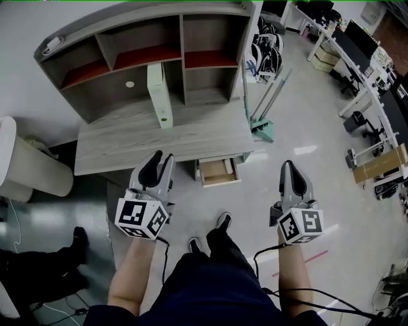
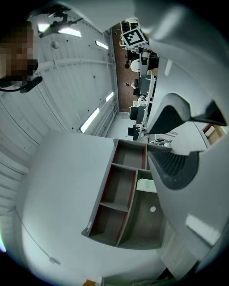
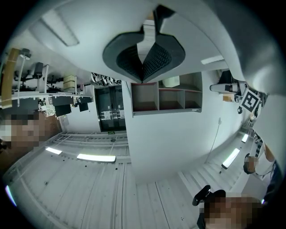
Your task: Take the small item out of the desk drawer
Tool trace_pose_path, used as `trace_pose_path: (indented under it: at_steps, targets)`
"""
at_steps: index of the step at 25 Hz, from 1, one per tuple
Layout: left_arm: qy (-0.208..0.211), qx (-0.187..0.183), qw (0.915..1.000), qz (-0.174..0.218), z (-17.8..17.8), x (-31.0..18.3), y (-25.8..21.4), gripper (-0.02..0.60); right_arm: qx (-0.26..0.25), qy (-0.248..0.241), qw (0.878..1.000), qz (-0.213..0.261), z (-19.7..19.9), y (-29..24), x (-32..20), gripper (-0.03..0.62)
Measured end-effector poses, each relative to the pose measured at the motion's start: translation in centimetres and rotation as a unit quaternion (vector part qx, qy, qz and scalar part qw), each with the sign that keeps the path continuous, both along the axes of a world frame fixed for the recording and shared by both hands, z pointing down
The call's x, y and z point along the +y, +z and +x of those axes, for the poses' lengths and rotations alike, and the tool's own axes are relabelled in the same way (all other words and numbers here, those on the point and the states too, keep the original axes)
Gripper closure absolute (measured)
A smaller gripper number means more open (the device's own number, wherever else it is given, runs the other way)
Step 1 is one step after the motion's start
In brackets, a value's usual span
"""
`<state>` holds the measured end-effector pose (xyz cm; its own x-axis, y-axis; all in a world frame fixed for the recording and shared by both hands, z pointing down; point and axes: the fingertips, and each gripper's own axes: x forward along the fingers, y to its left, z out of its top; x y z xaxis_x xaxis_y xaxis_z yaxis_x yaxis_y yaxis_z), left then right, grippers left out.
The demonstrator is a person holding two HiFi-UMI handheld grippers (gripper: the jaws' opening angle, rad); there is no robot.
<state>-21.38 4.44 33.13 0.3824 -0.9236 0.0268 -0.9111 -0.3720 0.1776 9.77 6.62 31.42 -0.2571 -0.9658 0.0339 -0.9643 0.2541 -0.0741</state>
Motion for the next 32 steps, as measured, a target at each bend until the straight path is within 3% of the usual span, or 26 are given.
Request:
trace_pose_path:
  at_steps: [7, 17, 26, 32]
  targets:
    - [0.006, -0.017, 0.9985, -0.052, 3.0, -3.2, 3.8, 0.460, -0.021, -0.021, 0.999, -0.030, 1.1, 3.7, -5.5, 0.588]
    - [-0.022, -0.034, 0.9967, -0.071, 6.2, -9.4, 4.9, 0.460, -0.046, -0.055, 0.996, -0.055, 4.1, 6.3, -13.3, 0.588]
    - [-0.027, -0.039, 0.9922, -0.115, 7.9, -11.1, 8.4, 0.460, -0.057, -0.069, 0.993, -0.075, 5.1, 8.3, -16.1, 0.588]
    - [-0.004, -0.026, 0.9859, -0.165, 9.0, -12.7, 12.9, 0.460, -0.054, -0.055, 0.993, -0.094, 5.6, 9.7, -16.9, 0.588]
